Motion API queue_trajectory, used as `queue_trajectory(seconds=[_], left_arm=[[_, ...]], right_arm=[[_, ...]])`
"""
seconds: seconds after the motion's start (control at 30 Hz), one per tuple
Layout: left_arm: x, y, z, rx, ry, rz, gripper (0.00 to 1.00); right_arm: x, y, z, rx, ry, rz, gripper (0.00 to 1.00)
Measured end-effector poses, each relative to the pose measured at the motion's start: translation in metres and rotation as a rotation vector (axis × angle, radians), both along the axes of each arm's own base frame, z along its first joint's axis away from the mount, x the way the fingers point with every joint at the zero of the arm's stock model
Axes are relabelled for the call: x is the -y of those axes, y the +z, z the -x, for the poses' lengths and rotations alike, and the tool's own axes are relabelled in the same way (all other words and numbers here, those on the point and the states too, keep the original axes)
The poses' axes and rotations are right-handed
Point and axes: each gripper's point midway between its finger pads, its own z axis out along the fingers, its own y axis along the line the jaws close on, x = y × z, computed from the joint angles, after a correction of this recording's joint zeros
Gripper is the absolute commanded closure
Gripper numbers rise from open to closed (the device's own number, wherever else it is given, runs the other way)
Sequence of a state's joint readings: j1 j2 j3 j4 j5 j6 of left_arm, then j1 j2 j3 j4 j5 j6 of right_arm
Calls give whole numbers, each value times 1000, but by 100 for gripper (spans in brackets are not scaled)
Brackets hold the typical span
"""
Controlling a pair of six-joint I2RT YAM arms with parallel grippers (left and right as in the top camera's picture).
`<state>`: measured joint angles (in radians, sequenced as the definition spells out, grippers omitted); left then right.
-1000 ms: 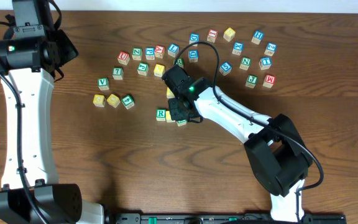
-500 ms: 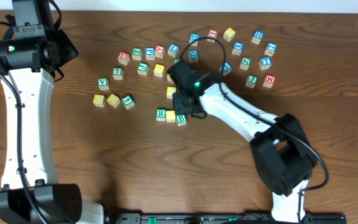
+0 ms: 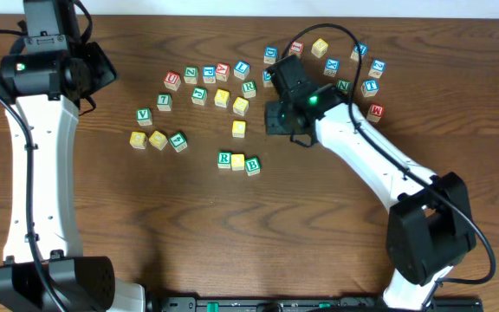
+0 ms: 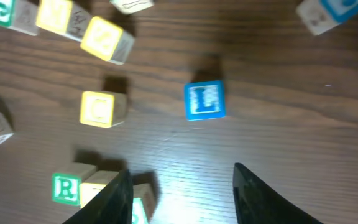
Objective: Spell out ROBOT
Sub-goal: 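Open the right gripper and raise the right arm to upper right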
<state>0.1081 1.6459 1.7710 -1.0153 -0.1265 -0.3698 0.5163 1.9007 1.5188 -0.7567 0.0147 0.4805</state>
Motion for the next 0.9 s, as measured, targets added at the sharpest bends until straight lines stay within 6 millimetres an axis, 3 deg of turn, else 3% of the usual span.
queue_trajectory(seconds=[0.17, 0.43, 0.9], left_arm=[[11, -4, -1, -7, -32, 31, 29], [29, -19, 1, -43, -79, 55, 29], [31, -19, 1, -43, -84, 61, 29]], right_arm=[[14, 10, -4, -14, -7, 20, 52], [28, 49, -25, 42, -33, 3, 51], [82, 50, -41, 27, -147, 16, 51]])
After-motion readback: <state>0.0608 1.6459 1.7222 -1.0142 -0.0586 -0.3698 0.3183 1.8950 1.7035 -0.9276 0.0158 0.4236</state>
